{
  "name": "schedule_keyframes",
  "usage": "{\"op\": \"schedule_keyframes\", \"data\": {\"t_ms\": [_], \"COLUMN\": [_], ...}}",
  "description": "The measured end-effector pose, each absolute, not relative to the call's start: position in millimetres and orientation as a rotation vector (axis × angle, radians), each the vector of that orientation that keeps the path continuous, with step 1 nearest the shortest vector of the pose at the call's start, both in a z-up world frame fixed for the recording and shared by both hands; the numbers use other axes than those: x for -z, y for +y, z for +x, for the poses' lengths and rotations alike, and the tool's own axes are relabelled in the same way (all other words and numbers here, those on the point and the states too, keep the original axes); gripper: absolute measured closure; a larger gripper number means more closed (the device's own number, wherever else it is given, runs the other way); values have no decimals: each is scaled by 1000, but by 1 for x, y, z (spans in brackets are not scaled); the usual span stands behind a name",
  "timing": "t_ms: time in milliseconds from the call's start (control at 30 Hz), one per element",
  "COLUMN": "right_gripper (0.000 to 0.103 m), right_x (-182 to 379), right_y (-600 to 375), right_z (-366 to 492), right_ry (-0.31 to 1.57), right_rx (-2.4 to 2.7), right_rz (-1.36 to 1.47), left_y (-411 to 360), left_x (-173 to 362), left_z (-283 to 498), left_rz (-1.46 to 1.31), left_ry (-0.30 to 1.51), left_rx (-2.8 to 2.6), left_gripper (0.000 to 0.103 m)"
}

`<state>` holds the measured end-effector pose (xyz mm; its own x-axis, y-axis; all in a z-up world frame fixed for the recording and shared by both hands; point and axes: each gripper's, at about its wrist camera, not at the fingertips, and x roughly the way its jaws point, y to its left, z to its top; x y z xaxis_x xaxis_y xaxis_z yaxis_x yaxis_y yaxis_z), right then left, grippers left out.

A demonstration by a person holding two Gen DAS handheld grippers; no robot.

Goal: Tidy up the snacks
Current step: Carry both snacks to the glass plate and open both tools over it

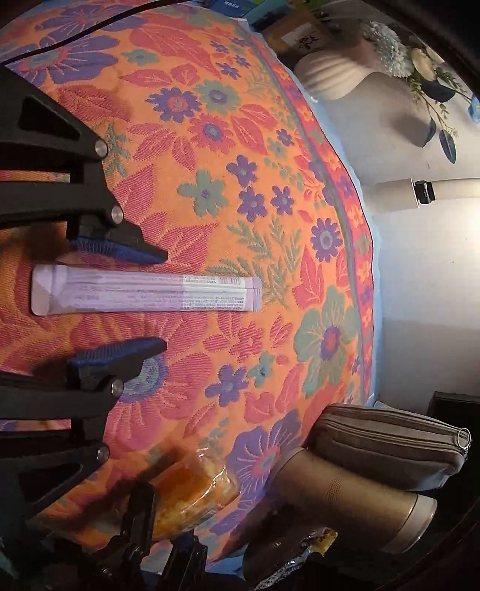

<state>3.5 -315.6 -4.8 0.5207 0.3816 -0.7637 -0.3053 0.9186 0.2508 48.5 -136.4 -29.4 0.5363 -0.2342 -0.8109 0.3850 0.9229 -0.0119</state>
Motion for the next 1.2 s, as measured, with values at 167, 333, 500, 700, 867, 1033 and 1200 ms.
{"op": "schedule_keyframes", "data": {"t_ms": [167, 333, 500, 700, 867, 1033, 1200], "right_gripper": [56, 56, 56, 56, 56, 56, 56], "right_x": [4, 1, -12, -41, -71, -95, -115], "right_y": [-330, -348, -363, -386, -421, -465, -512], "right_z": [-8, -13, -23, -42, -59, -66, -64], "right_ry": [926, 916, 881, 801, 711, 628, 563], "right_rx": [-415, -422, -426, -423, -392, -322, -221], "right_rz": [114, 173, 210, 234, 263, 292, 314], "left_y": [-152, -167, -184, -221, -258, -303, -348], "left_x": [27, 19, -1, -30, -59, -94, -120], "left_z": [49, 37, 15, -10, -26, -40, -29], "left_rz": [212, 212, 203, 202, 132, 146, 107], "left_ry": [916, 897, 858, 816, 808, 742, 734], "left_rx": [375, 368, 412, 503, 671, 758, 805], "left_gripper": [84, 84, 84, 84, 84, 84, 84]}}
